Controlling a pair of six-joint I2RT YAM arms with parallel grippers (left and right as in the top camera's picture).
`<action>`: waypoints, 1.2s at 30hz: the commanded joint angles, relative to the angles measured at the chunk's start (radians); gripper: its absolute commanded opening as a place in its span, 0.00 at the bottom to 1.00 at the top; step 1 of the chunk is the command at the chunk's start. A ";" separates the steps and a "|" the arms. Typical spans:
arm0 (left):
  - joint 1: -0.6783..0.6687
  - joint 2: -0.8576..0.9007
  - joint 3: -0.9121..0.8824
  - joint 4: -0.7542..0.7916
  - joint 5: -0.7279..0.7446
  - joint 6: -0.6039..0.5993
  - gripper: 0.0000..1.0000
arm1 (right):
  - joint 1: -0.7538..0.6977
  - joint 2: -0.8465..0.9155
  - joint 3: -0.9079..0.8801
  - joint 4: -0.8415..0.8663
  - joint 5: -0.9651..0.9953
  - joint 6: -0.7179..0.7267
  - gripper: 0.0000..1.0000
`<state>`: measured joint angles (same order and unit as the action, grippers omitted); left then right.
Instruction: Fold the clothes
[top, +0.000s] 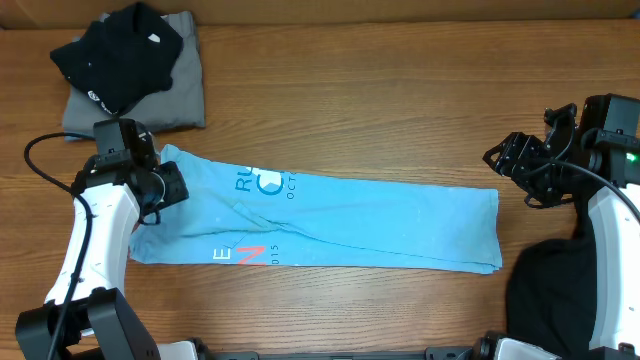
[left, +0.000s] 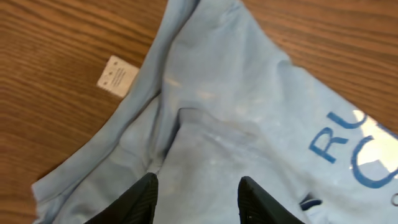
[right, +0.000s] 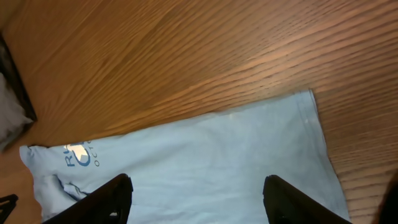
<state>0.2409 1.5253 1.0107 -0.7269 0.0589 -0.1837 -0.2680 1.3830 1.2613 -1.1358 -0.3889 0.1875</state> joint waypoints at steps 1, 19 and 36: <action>0.016 0.001 0.019 -0.002 -0.041 0.012 0.47 | -0.003 -0.011 0.015 0.010 -0.006 0.002 0.72; 0.050 0.160 0.019 0.188 0.070 0.012 0.47 | -0.003 -0.011 0.015 0.009 -0.006 0.002 0.74; 0.050 0.226 0.019 0.194 0.095 0.103 0.04 | -0.003 -0.011 0.015 0.009 -0.006 0.002 0.74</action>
<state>0.2840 1.7493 1.0107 -0.5209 0.1429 -0.1242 -0.2680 1.3830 1.2613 -1.1313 -0.3889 0.1875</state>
